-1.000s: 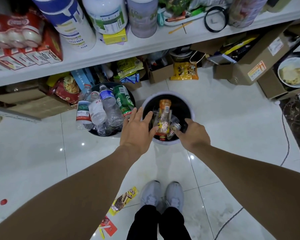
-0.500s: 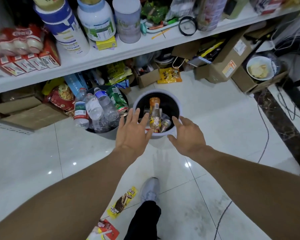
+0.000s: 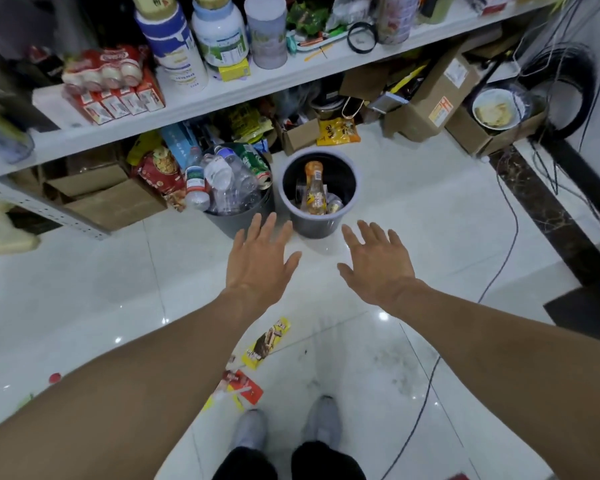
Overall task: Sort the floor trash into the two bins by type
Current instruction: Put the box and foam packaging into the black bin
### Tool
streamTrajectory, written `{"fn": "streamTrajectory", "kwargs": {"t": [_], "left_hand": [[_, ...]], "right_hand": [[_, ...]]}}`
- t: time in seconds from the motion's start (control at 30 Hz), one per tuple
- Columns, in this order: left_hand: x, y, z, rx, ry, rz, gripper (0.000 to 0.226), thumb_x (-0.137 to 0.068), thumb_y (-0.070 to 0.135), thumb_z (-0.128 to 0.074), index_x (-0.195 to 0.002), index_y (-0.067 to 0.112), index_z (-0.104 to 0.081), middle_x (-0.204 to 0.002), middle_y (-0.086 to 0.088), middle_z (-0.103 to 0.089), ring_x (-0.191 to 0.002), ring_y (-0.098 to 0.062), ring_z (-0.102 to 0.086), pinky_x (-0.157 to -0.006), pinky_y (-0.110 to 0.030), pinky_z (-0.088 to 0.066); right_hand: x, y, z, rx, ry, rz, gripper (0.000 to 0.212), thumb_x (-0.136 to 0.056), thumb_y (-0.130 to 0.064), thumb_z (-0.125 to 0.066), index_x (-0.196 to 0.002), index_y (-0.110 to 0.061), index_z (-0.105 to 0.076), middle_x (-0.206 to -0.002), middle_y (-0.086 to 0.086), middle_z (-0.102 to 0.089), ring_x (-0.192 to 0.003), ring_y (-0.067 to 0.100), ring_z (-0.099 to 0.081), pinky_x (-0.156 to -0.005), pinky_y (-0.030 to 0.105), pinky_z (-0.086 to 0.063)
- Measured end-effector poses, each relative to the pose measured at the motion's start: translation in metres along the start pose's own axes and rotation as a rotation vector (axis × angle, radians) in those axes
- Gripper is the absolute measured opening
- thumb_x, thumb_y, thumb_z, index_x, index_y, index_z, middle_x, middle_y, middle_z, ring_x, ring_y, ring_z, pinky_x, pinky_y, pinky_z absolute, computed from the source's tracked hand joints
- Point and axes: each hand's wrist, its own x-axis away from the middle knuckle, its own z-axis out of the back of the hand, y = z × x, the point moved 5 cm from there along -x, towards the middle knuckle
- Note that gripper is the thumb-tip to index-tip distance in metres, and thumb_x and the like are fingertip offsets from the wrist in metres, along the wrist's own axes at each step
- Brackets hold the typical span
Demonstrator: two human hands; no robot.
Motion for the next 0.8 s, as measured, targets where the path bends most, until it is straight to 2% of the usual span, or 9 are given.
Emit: {"fn": "streamTrajectory", "kwargs": {"t": [0.17, 0.33, 0.5, 0.8], "left_hand": [[0.048, -0.033, -0.001, 0.035, 0.027, -0.001, 0.059, -0.101, 0.051, -0.023, -0.153, 0.028, -0.012, -0.162, -0.002, -0.006, -0.149, -0.024, -0.001, -0.119, -0.043, -0.014], [0.093, -0.099, -0.041, 0.041, 0.016, -0.015, 0.059, -0.101, 0.052, -0.022, -0.153, 0.028, -0.013, -0.162, -0.003, -0.007, -0.149, -0.025, -0.004, -0.119, -0.044, -0.015], [0.142, -0.175, -0.109, 0.011, -0.036, -0.049, 0.059, -0.101, 0.051, -0.022, -0.153, 0.027, -0.012, -0.162, -0.003, -0.006, -0.149, -0.025, -0.002, -0.119, -0.044, -0.014], [0.164, -0.262, -0.269, 0.079, -0.108, 0.04, 0.059, -0.101, 0.05, -0.023, -0.154, 0.026, -0.011, -0.162, -0.003, -0.006, -0.149, -0.024, 0.0, -0.12, -0.043, -0.012]], "right_hand": [[0.029, -0.057, -0.011, -0.025, -0.011, 0.011, 0.069, -0.101, -0.047, -0.031, -0.155, -0.016, -0.001, -0.16, 0.014, -0.009, -0.148, 0.031, -0.01, -0.12, 0.044, -0.012], [0.048, -0.144, -0.042, -0.095, -0.01, -0.027, 0.069, -0.1, -0.046, -0.033, -0.155, -0.018, -0.003, -0.16, 0.013, -0.011, -0.148, 0.029, -0.012, -0.12, 0.042, -0.012], [0.061, -0.23, -0.096, -0.149, -0.045, -0.083, 0.069, -0.1, -0.046, -0.035, -0.155, -0.018, -0.004, -0.161, 0.011, -0.012, -0.148, 0.027, -0.012, -0.12, 0.043, -0.013], [0.015, -0.344, -0.227, -0.139, -0.094, 0.027, 0.069, -0.099, -0.046, -0.036, -0.155, -0.018, -0.006, -0.159, 0.01, -0.017, -0.147, 0.026, -0.014, -0.119, 0.043, -0.014]]}}
